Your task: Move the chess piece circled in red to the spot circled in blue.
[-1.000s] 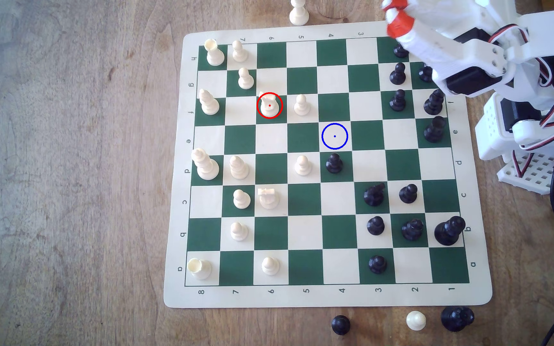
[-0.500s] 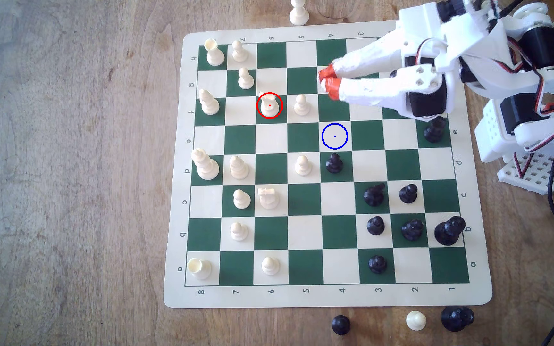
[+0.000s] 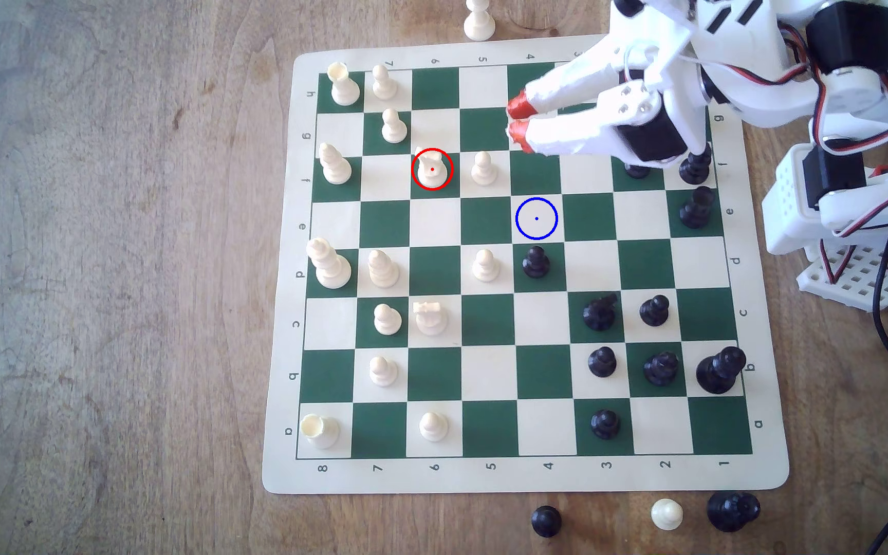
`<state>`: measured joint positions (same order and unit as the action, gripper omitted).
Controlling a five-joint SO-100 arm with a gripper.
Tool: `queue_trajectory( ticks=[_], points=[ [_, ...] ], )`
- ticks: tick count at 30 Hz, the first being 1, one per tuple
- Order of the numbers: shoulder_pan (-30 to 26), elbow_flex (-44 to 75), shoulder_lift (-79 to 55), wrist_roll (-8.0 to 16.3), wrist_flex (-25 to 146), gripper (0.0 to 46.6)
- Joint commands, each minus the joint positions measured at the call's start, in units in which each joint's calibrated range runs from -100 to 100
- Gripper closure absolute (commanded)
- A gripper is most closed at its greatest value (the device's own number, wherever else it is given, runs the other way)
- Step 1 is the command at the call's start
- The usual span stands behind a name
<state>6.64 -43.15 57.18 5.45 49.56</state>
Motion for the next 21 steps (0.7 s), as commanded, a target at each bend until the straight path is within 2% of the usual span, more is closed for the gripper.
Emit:
queue_trajectory(
  ticks=[1, 4, 8, 13, 21],
  points=[
    [4.2, 6.2, -3.5, 0.1, 1.9, 38.1],
    [6.0, 6.9, -6.8, -0.2, 1.8, 36.9],
    [6.4, 14.6, -16.0, 0.7, 3.7, 34.6],
    [6.2, 23.8, -25.4, 1.6, 4.5, 35.6],
    [8.0, 27.2, -37.0, 2.3, 1.6, 33.0]
  ],
)
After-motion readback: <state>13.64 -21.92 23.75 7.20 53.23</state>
